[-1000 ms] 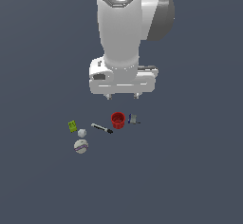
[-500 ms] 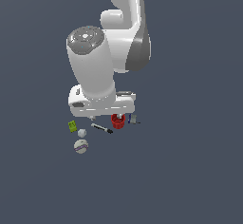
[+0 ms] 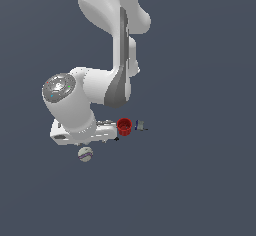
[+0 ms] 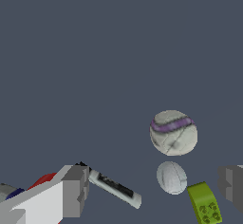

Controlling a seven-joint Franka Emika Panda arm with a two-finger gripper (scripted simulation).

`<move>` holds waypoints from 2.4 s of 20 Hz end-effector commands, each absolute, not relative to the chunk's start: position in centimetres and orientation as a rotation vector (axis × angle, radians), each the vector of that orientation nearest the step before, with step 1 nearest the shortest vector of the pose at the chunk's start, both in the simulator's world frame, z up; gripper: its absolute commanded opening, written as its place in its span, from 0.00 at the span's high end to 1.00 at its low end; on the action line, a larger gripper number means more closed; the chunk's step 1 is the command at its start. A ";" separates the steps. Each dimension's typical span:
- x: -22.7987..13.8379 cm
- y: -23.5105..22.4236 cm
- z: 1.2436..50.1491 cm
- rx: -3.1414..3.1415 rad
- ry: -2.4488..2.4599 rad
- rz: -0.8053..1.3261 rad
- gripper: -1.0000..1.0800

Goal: Pick up a designated object from a clutter of objects.

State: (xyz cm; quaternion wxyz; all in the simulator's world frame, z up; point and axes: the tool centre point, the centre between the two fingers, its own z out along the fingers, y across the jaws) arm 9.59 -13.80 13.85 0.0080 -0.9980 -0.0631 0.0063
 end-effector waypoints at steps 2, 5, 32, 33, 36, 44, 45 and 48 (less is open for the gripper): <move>10.2 -16.0 11.7 -3.124 -0.225 0.009 0.04; 10.4 -17.3 10.3 -3.127 -0.241 0.005 0.04; 10.5 -18.8 3.7 -3.131 -0.259 0.000 0.04; 10.5 -18.8 3.7 -3.131 -0.259 0.000 1.00; 10.5 -18.8 3.7 -3.131 -0.259 0.000 1.00; 10.5 -18.8 3.7 -3.131 -0.258 0.001 1.00; 10.5 -18.8 3.7 -3.131 -0.258 0.001 1.00; 10.3 -18.8 4.2 -3.131 -0.258 0.001 1.00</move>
